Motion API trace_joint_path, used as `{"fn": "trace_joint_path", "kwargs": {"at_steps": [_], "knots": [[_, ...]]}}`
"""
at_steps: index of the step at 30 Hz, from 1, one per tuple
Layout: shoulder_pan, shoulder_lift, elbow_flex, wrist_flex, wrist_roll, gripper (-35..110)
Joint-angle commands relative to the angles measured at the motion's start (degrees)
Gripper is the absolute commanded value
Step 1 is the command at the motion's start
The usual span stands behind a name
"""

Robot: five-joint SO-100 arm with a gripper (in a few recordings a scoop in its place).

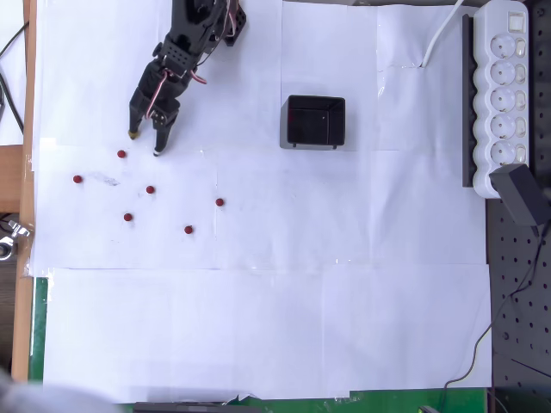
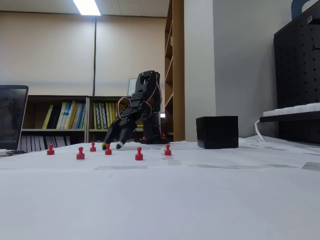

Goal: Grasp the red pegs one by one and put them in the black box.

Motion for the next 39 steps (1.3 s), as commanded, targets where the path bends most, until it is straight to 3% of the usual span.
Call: {"fn": "trace_joint_path", "kwargs": {"at_steps": [1, 39], "knots": [[1.49, 2.55, 3.43, -3.16, 0.70, 23], [3.16, 14.50, 11.95, -9.23, 5.45, 20]]}}
